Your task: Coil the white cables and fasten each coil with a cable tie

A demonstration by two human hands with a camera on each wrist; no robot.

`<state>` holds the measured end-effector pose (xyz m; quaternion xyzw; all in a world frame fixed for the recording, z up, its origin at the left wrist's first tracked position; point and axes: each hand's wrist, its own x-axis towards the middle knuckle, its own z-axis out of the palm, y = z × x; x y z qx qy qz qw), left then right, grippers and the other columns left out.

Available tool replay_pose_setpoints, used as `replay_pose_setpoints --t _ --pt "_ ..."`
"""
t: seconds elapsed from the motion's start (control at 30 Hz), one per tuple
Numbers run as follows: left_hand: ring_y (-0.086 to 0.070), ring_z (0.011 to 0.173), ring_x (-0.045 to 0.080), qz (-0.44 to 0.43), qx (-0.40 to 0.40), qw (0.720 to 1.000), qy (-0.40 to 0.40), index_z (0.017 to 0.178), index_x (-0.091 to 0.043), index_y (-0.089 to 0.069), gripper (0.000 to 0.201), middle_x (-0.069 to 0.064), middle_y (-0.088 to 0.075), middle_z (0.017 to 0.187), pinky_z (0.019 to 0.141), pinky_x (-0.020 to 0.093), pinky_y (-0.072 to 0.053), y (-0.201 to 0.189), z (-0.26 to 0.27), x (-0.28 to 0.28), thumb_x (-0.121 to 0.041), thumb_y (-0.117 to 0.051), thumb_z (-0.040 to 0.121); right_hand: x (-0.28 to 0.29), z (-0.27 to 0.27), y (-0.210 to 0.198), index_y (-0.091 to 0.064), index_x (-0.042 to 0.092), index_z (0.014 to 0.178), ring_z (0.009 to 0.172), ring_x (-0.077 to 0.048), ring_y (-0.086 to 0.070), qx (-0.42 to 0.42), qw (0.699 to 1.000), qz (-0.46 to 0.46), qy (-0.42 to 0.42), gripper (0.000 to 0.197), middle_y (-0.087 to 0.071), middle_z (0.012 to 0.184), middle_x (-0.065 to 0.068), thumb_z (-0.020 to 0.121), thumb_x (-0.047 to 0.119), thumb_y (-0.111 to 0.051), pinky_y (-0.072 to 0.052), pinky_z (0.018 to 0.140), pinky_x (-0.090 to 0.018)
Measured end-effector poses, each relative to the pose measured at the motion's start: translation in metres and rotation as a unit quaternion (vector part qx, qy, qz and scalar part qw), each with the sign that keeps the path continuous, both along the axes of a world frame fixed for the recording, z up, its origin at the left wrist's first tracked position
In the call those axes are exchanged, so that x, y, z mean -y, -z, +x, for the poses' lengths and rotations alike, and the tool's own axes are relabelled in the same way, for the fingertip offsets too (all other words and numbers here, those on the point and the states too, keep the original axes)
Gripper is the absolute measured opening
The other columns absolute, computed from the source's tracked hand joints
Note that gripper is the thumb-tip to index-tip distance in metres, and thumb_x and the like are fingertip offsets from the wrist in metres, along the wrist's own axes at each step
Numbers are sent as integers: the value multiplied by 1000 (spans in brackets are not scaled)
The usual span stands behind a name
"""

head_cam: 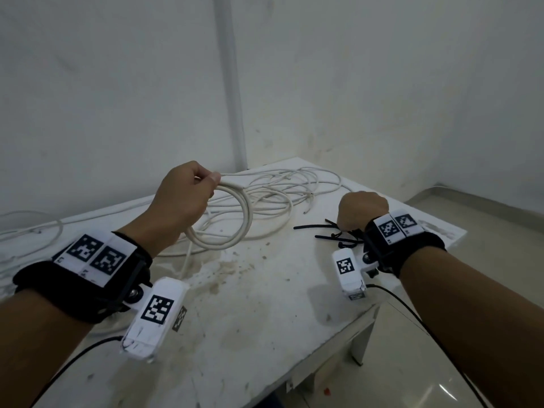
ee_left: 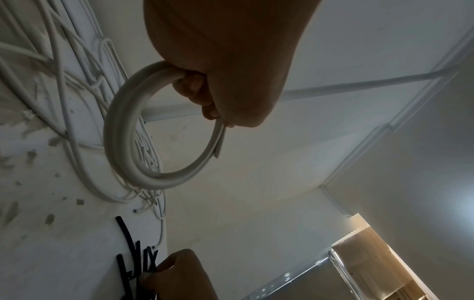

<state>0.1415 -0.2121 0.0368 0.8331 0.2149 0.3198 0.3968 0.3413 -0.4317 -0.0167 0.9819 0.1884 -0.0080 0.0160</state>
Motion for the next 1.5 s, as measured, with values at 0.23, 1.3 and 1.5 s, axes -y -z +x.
replay_pose_setpoints --t 0.23,1.3,1.5 --pt "-41 50 14 -25 15 1000 8 84 -16 -60 21 5 -64 79 51 27 -35 -3 -10 -7 -30 -56 99 -2 -2 -7 -52 8 81 92 -32 -58 47 998 47 -18 9 -56 91 -9 89 13 -52 -48 78 -34" --pt "-40 47 11 -56 10 998 -12 84 -16 -59 20 3 -62 75 46 25 -31 8 -38 -36 -30 -58 98 -98 -44 14 -71 -9 85 62 -27 -73 -182 965 28 -184 16 -73 70 -18 84 6 -68 -63 64 -40" --pt "-40 47 7 -60 7 998 -28 85 -16 -60 19 4 -62 76 46 24 -31 12 -53 -54 -29 -58 98 -111 -54 8 -72 -6 90 63 -24 -73 -156 968 36 -191 22 -73 76 -16 90 16 -68 -63 64 -35"
